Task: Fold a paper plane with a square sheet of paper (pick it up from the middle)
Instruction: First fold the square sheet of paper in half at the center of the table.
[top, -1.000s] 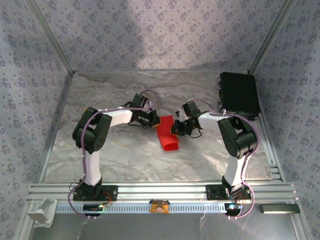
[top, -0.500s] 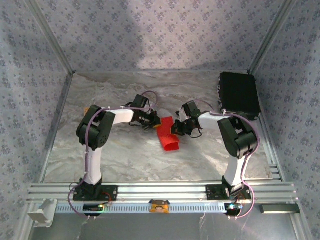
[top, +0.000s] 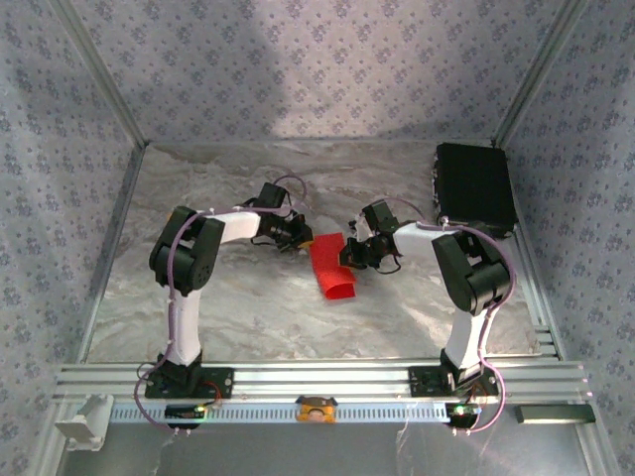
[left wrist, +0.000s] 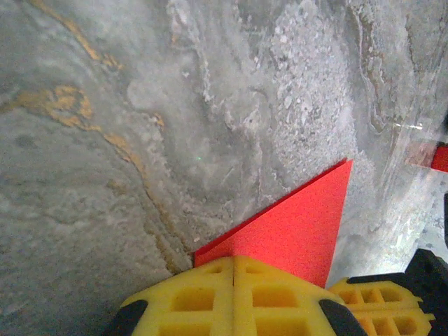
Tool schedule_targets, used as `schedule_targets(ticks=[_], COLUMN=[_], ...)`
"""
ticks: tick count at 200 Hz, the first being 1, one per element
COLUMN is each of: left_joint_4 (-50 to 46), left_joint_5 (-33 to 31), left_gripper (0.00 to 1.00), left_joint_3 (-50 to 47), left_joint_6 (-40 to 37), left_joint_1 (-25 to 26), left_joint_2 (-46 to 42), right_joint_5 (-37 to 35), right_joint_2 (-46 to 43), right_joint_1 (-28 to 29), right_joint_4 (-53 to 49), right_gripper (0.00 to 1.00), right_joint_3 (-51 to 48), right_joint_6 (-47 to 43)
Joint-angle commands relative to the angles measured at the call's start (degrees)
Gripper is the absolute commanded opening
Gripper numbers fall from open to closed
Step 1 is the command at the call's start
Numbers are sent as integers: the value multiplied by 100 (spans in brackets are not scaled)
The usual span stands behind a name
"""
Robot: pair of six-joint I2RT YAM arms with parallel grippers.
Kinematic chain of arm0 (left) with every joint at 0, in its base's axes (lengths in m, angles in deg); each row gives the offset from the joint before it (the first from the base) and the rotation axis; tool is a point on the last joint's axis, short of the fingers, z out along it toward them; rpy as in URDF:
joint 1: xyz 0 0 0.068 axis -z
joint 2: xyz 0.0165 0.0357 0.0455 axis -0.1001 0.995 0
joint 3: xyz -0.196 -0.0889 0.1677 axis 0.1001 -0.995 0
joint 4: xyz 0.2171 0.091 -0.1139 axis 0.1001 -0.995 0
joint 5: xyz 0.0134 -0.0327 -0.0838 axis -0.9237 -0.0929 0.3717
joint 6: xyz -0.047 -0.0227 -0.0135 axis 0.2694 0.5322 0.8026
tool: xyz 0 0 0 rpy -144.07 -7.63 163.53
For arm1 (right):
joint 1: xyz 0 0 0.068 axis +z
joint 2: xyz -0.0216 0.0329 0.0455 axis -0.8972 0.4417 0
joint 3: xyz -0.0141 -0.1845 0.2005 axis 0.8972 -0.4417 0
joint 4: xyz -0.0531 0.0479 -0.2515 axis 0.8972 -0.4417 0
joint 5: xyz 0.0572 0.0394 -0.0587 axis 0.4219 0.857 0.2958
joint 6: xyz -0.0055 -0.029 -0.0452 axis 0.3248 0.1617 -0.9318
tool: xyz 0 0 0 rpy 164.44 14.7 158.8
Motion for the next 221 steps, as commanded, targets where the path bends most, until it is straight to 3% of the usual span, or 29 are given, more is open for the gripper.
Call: schedule_targets(ticks=[1,82,139,221], left_joint_4=[-272,-1268,-1505,-1720], left_joint_5=[-763,-1399,-1367,-1365], left_gripper=[3,2,3,7], left_joint_3=[129,740,1059,1210], left_joint_6=[166,402,407,162], left_joint_1=[-154,-163,-124,85], left_joint_2=[219,440,466,-357], right_joint_5=[-563,-552,-532,-527], right_joint_2=[133,97,86,72], right_joint_1=[-14,9,16,26], right_joint_4=[-624,-595,-559,-511], right_gripper=[0,0,0,0], right_joint_3=[-255,-274,-299,-299], right_joint_6=[0,-1,11,81])
